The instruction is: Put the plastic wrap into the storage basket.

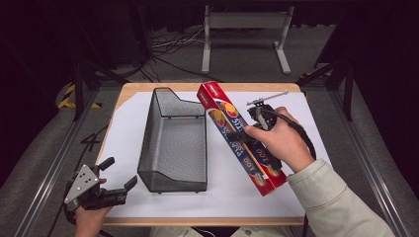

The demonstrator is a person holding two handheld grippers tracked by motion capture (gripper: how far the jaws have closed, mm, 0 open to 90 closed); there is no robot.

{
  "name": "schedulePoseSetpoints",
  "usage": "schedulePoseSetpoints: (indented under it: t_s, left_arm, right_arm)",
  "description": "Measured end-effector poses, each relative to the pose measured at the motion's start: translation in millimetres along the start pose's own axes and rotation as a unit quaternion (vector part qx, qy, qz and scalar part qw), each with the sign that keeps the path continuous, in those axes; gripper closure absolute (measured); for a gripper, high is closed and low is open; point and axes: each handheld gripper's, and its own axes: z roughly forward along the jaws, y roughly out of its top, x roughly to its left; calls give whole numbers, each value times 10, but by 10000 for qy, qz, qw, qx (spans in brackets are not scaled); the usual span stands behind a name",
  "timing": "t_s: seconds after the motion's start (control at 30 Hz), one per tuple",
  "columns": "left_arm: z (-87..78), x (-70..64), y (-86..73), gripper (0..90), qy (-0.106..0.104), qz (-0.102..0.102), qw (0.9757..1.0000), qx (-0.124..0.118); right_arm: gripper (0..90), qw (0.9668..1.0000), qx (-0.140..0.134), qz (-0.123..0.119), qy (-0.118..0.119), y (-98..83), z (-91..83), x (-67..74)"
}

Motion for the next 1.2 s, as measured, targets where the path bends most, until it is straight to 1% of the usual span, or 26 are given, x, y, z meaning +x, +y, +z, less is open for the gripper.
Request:
schedulePoseSetpoints:
  t_s: [0.1, 0.2, 0.4, 0.5, 0.53, 0.6, 0.63, 0.8, 0.9, 0.97, 1.0, 1.17, 1.2]
  left_arm:
    - [2, 2, 0, 30, 7, 2, 10000, 15]
    - [0, 8, -1, 23, 18, -39, 10000, 16]
    - [6, 6, -2, 18, 16, -14, 10000, 36]
    - [7, 6, -1, 16, 14, -8, 10000, 34]
    - [8, 7, -1, 15, 13, -10, 10000, 27]
    - [8, 7, 0, 14, 19, -11, 10000, 31]
    - [8, 7, -1, 14, 22, -9, 10000, 28]
    - [5, 8, 0, 13, 27, -38, 10000, 11]
    - [9, 7, 0, 13, 26, -2, 10000, 27]
    - [5, 11, -3, 13, 29, -21, 10000, 5]
    - [1, 11, -3, 13, 37, -42, 10000, 9]
    - [7, 15, -6, 14, 38, -20, 10000, 4]
    - [7, 15, -6, 14, 42, -18, 10000, 9]
  right_arm:
    - [394, 9999, 24, -80, 78, 62, 69, 98]
    - [394, 9998, 49, -128, 148, 106, 125, 169]
    - [394, 9995, 88, -192, 242, 182, 221, 302]
    - [394, 9994, 100, -207, 246, 195, 235, 322]
    - [394, 9993, 124, -244, 264, 235, 282, 381]
    - [394, 9992, 140, -248, 265, 247, 297, 401]
    - [394, 9991, 149, -278, 275, 268, 336, 435]
    - [393, 9988, 223, -341, 288, 310, 427, 514]
    - [393, 9986, 261, -340, 322, 339, 510, 575]
    - [393, 9985, 313, -324, 327, 352, 575, 606]
    - [393, 9982, 351, -372, 311, 358, 602, 611]
    - [393, 9983, 426, -309, 264, 415, 731, 658]
    - [392, 9983, 452, -263, 261, 435, 757, 667]
